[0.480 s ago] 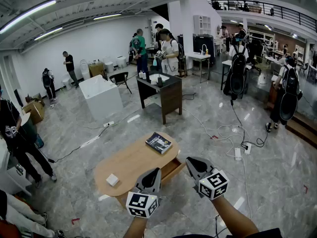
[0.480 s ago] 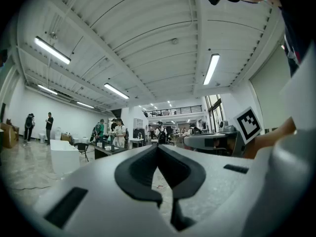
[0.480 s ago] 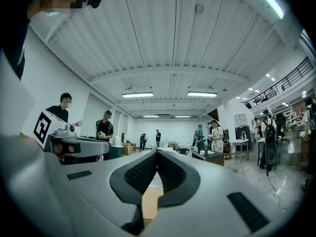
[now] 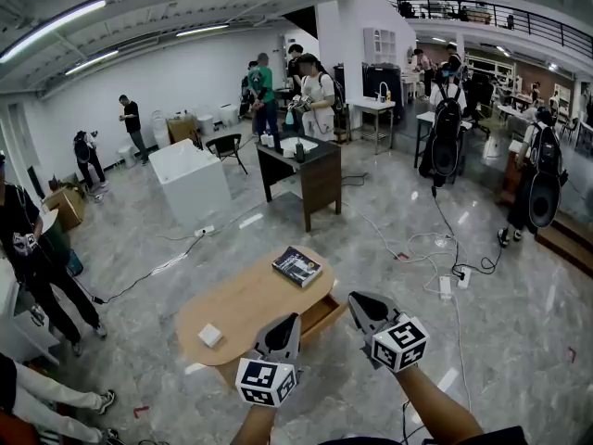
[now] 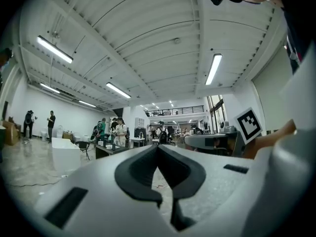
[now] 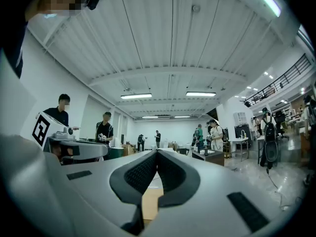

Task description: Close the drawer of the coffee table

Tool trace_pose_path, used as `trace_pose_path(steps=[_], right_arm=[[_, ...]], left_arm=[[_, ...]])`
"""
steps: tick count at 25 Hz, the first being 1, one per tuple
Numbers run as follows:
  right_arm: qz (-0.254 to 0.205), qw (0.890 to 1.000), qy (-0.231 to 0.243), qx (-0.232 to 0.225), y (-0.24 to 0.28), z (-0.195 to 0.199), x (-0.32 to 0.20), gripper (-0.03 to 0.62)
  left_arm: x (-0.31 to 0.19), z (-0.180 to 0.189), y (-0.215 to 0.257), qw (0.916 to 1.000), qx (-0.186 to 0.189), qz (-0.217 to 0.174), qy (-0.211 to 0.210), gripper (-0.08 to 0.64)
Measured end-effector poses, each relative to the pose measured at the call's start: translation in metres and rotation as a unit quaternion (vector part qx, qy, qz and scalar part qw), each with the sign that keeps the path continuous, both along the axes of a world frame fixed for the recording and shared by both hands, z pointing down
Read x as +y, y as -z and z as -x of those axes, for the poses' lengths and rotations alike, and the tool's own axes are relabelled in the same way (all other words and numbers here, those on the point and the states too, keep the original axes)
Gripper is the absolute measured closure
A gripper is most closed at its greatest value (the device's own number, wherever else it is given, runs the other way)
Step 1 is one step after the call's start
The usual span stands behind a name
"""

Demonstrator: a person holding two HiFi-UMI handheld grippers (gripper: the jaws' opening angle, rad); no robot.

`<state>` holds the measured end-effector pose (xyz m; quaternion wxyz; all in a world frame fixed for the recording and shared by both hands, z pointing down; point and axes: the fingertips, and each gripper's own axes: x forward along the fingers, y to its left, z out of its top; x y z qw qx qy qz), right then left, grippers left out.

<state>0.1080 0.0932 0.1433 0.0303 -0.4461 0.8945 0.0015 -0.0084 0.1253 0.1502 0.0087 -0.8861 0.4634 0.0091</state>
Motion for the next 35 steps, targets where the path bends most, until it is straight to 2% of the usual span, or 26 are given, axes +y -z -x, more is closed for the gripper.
trace_pose_path(steps=[5,14,35], right_arm=[[0.001,1.0,0.001,-0.01,0.0,-0.003,-0.001,0.581],[0.013,1.0,0.004,-0.001,-0.012,-0.021,-0.011,0.58],[0.014,0.999,0.044,0.0,-0.023,-0.048,-0.039,0.58]], left_arm=[[-0.001,-0.004,-0.004,1.0,0.002,0.008,0.003,0.558],[-0.01,-0.019,-0.014,0.9997,0.007,0.017,0.013,0.557],[-0.042,-0.055,-0.021,0.9987,0.018,0.026,0.041,0.558]])
